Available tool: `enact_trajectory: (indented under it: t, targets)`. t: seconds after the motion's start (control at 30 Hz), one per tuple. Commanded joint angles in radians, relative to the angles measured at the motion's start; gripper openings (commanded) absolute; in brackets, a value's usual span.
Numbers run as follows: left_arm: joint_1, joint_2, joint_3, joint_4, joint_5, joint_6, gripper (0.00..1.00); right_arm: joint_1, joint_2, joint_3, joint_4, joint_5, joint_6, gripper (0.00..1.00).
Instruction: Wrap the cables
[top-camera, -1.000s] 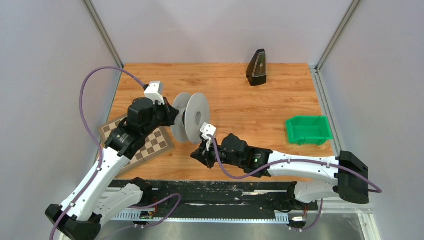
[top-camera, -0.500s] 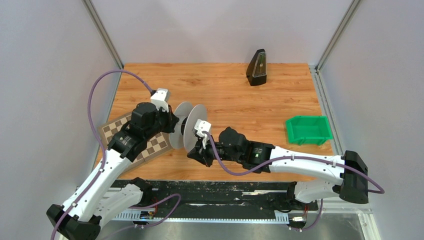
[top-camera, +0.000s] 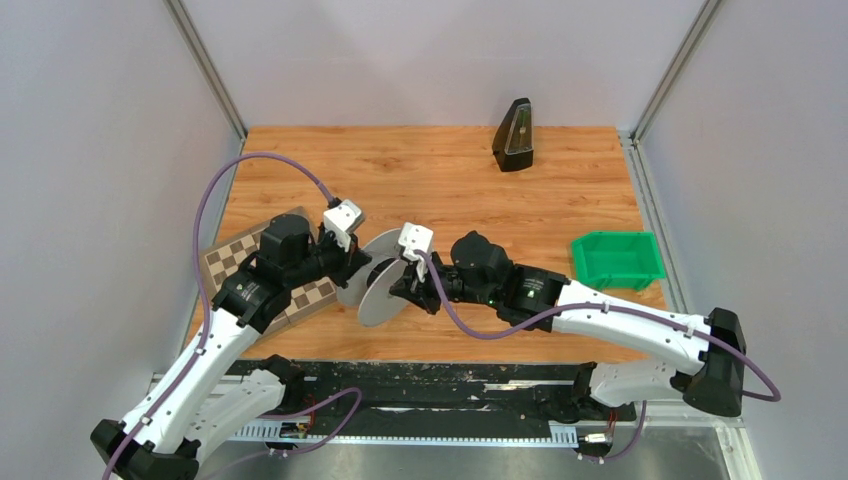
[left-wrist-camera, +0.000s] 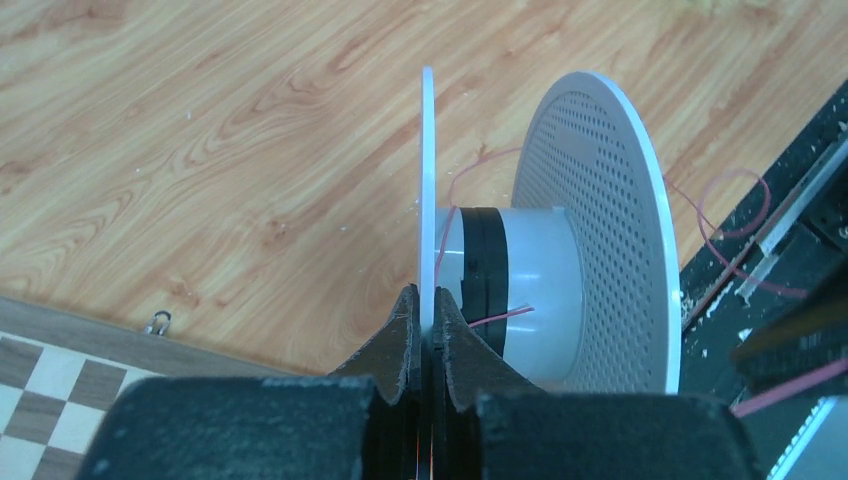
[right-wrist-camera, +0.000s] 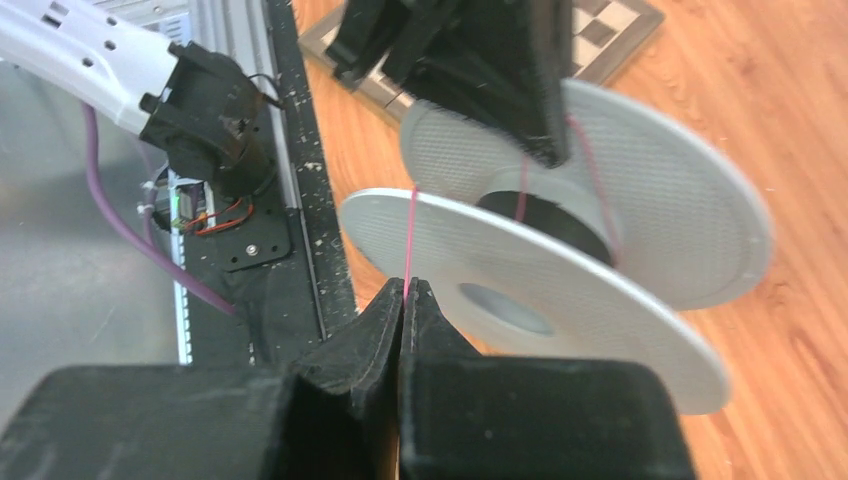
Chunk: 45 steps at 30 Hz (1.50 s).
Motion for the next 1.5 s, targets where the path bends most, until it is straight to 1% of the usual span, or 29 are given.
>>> enact_trajectory:
  t: [0.0, 0.27, 0.4, 0.57, 0.63, 0.77, 0.9, 1.0, 1.07, 1.1, 1.17, 1.3, 1.47]
  targets:
    - [0.006, -0.018, 0.035, 0.03, 0.086, 0.092, 0.0, -0.032, -0.059, 0.061, -0.018, 0.007, -0.052, 0.0]
    - [0.005, -0.017, 0.036, 0.004, 0.15, 0.137, 0.0, -0.059, -0.083, 0.084, -0.043, 0.072, -0.096, 0.0]
    - [0.005, -0.024, 0.061, -0.036, 0.188, 0.135, 0.0, -0.129, -0.143, 0.021, -0.059, 0.087, -0.097, 0.0]
    - [0.006, -0.056, 0.097, -0.063, 0.267, 0.104, 0.0, -0.237, -0.237, -0.061, -0.057, 0.043, -0.076, 0.0]
    - [0.005, -0.077, 0.102, -0.048, 0.277, 0.074, 0.0, -0.259, -0.261, -0.091, -0.055, 0.022, -0.054, 0.0]
    - [0.006, -0.094, 0.142, -0.013, 0.295, -0.079, 0.0, -0.26, -0.317, -0.184, -0.04, 0.015, -0.02, 0.0]
    - [0.005, -0.104, 0.163, 0.016, 0.316, -0.19, 0.0, -0.273, -0.385, -0.284, 0.011, 0.03, 0.01, 0.0]
    - [0.005, -0.115, 0.164, 0.061, 0.316, -0.282, 0.0, -0.291, -0.403, -0.334, 0.043, 0.006, 0.014, 0.0]
    - [0.006, -0.116, 0.158, 0.109, 0.335, -0.368, 0.0, -0.292, -0.403, -0.37, 0.083, -0.029, 0.034, 0.0]
    - [0.005, -0.117, 0.155, 0.125, 0.35, -0.425, 0.0, -0.291, -0.405, -0.394, 0.114, -0.05, 0.049, 0.01]
    - [0.005, -0.122, 0.149, 0.175, 0.354, -0.492, 0.0, -0.292, -0.412, -0.446, 0.192, -0.096, 0.071, 0.03]
    - [0.005, -0.153, 0.133, 0.243, 0.32, -0.55, 0.0, -0.292, -0.441, -0.54, 0.364, -0.171, 0.107, 0.09]
    - [0.005, -0.164, 0.131, 0.29, 0.299, -0.612, 0.0, -0.292, -0.456, -0.685, 0.602, -0.114, 0.109, 0.17]
